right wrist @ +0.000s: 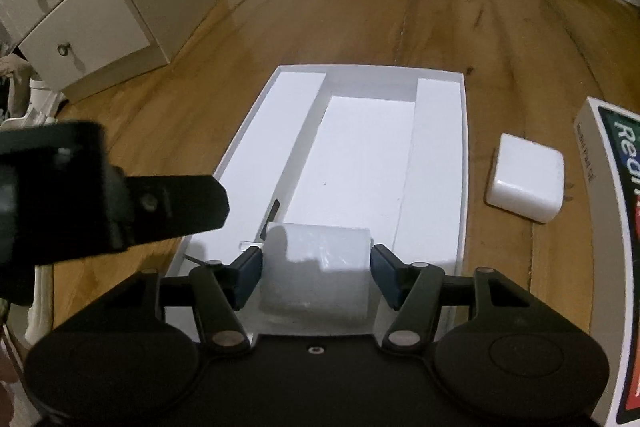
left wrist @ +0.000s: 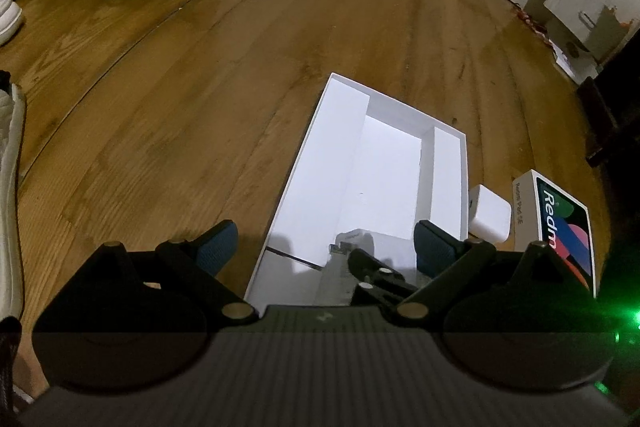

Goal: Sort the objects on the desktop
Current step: 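Lower the square charger into the white box insert and open the right gripper, then move the left gripper to the pronged white charger and grasp it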

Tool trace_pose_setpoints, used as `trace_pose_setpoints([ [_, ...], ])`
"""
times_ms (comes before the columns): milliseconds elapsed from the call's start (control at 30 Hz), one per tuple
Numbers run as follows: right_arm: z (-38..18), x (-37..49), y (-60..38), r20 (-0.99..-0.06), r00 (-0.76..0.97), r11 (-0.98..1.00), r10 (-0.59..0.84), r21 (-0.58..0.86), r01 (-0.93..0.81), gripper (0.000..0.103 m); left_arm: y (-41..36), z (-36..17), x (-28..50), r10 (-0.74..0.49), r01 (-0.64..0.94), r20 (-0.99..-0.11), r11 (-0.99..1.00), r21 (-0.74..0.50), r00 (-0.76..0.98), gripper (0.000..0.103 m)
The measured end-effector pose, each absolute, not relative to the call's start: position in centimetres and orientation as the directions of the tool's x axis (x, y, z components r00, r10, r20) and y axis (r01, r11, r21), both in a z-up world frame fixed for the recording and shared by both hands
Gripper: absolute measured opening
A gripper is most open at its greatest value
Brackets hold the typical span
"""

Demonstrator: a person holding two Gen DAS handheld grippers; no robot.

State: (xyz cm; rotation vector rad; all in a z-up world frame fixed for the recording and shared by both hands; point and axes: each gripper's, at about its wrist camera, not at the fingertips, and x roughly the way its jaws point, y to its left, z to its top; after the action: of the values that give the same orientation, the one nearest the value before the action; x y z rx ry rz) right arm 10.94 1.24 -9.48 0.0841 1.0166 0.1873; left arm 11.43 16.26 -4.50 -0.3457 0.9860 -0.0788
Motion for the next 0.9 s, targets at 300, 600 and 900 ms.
trace_pose_setpoints([
  [300, -6.1, 11.2, -2.8, -0.828, 0.549, 0.993, 0.116, 0.104, -0.053, 0.067, 15.7, -4.1, 11.4, -0.217, -0.082, -0.803, 0.946, -0.312, 0.555, 0.096],
  [600, -7.1, 10.2, 0.5, -0.873, 0.456, 0.954, 0.174, 0.034, -0.298, 0.066, 15.7, -3.7, 11.5, -0.191, -0.096, -0.803, 0.951, -0.294, 0.565, 0.096],
  [900, -8.7, 9.9, 3.3, -0.881, 0.460, 0.935, 0.111, -0.064, -0.350, 0.056, 16.2, -4.3, 11.5, -0.180, -0.114, -0.816, 0.952, -0.286, 0.549, 0.096],
])
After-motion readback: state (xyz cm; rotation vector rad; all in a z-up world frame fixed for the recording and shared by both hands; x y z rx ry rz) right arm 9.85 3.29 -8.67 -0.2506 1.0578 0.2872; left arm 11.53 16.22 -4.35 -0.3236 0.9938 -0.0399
